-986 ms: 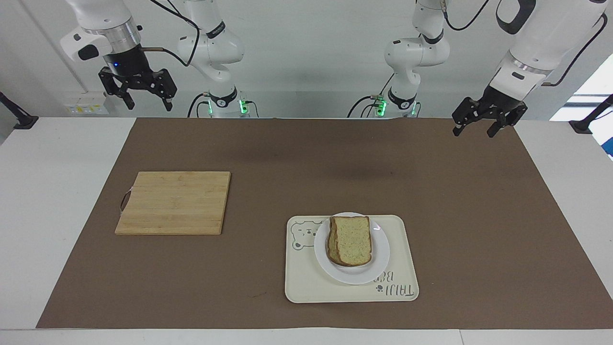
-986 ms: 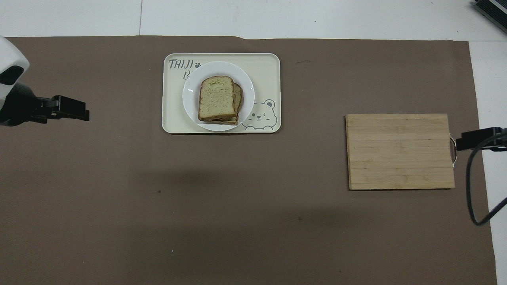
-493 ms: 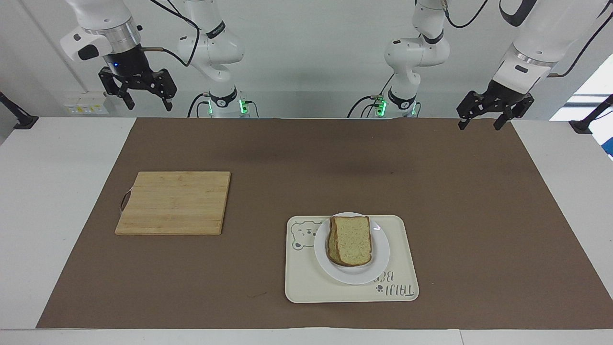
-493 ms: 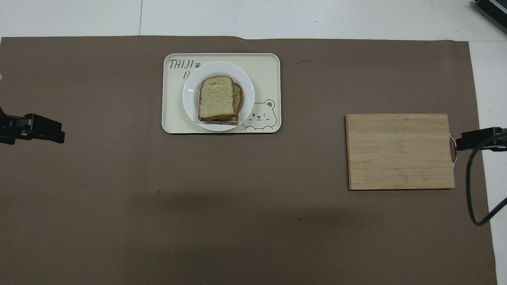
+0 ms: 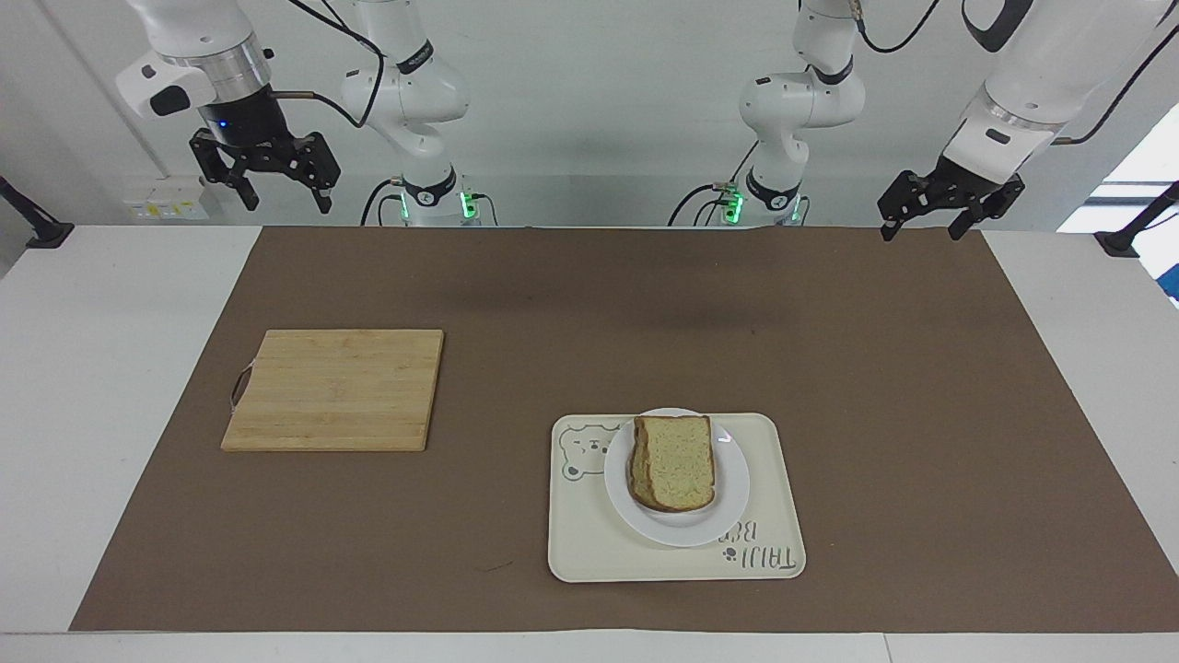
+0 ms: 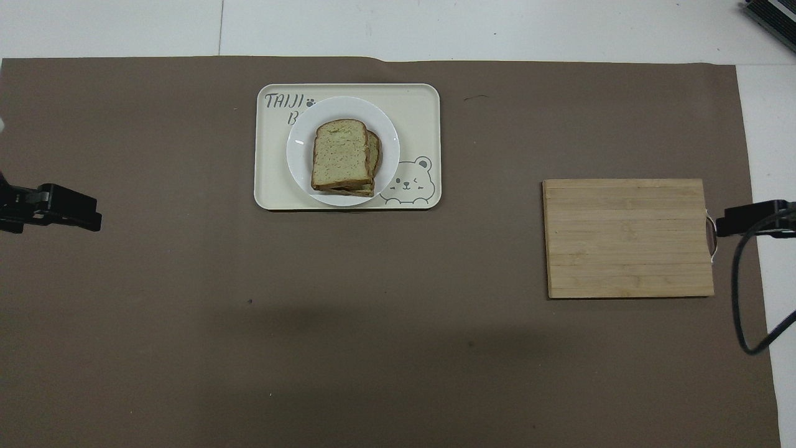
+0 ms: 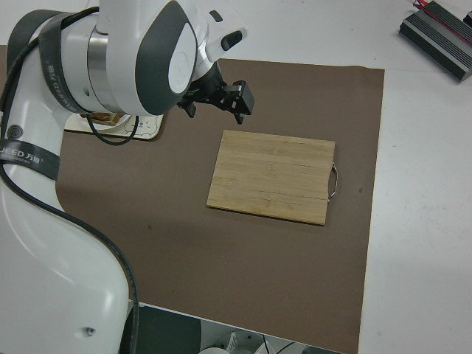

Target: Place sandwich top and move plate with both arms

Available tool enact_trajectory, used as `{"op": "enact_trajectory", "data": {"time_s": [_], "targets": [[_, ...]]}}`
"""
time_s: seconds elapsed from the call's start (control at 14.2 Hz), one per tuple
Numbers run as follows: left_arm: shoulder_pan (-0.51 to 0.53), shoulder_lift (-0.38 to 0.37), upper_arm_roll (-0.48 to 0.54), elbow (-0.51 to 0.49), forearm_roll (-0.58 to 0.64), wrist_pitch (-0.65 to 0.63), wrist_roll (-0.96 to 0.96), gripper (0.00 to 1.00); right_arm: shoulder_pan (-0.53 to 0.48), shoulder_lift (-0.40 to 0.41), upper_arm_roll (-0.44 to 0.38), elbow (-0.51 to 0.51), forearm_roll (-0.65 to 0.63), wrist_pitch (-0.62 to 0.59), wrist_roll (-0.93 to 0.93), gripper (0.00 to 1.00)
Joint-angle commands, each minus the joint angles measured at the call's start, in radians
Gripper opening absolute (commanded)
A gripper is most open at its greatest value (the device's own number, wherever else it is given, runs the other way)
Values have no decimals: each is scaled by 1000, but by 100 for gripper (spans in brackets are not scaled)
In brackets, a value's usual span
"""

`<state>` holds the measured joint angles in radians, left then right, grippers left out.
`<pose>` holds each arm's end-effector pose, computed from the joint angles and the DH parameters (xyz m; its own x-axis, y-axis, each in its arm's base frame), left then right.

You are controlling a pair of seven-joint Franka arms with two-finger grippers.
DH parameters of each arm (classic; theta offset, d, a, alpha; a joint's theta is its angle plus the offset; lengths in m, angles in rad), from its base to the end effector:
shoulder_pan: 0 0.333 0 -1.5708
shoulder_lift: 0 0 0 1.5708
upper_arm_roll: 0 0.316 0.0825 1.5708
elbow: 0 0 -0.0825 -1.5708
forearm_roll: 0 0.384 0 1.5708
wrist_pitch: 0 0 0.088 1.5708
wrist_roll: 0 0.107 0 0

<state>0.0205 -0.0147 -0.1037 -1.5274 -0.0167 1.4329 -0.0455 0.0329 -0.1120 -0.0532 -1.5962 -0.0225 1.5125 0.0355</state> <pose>0.5336 -0.0469 0.6411 0.9960 -0.0396 -0.0804 -0.0388 -0.9992 0.0115 0.5129 -0.0147 0.6671 0.9980 -0.0569 0.0287 -0.0574 -0.9982 0.0155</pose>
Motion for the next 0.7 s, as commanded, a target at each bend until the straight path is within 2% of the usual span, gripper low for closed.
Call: {"op": "enact_trajectory", "data": {"time_s": [0.0, 0.63], "targets": [[-1, -5, 1, 1, 12, -22, -2, 100, -11, -20, 3, -22, 7, 9, -29, 100], [4, -7, 2, 1, 14, -37, -2, 100, -11, -20, 3, -21, 7, 9, -29, 100]]}}
